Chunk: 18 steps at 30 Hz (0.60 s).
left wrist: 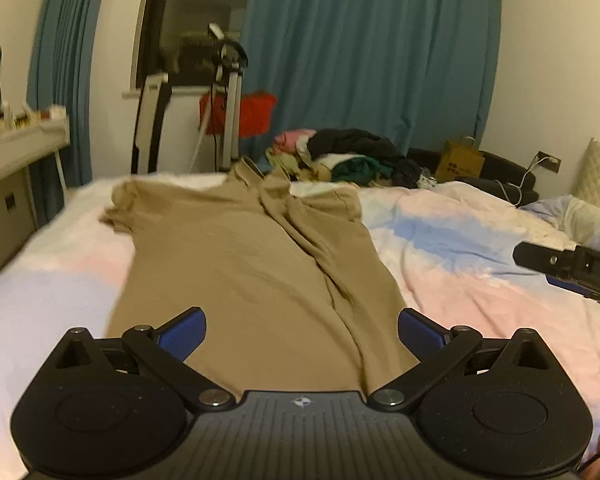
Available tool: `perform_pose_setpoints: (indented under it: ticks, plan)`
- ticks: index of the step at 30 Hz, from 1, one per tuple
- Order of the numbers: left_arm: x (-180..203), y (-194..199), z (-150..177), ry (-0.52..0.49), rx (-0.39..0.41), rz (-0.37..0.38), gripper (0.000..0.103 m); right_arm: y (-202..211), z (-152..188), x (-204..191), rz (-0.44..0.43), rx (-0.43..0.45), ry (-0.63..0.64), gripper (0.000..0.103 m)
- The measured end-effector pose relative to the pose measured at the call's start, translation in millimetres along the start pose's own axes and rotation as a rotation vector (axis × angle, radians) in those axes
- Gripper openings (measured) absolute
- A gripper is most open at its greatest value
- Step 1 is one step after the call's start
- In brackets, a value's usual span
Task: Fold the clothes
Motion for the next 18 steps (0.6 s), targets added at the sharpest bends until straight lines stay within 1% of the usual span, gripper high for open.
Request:
perform_pose_setpoints:
  ticks: [2, 4, 9, 12, 15, 18]
  plan:
    - [3, 4, 2, -0.018, 0.005, -0.007, 0.103, -2, 3, 1, 0.009, -0.016, -0.004, 0.081]
    - [7, 7, 5, -0.028, -0.003, 0.002, 0.103, -3, 5, 1, 0.021, -0.029, -0.006, 0.081]
    - [11, 12, 9, -0.038, -0.016, 0.019, 0.103, -4, 6, -1, 0.06, -0.034, 0.019, 0.081]
    - [7, 18, 6, -0.036, 0.0, 0.024, 0.103, -8, 4, -5, 0.076, -0.039, 0.043, 0.081]
    - [0, 23, 2, -0.033, 0.009, 0.024, 0.103, -21, -1, -16, 0.08, -0.064, 0.072, 0.081]
    - [-14, 25, -2, -0.015, 0.016, 0.007, 0.103, -37, -10, -31, 0.078, -0.077, 0.105, 0.08]
Point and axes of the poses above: each gripper's, at about its wrist camera, not at the fingertips, and y roughly against the way its jaws point, x to its right, z to its underside, the point moved 7 cm from there along -y, roughly the way its jaws point, and after that the axes turned 7 degrees about -x, right-handed, at the moved point
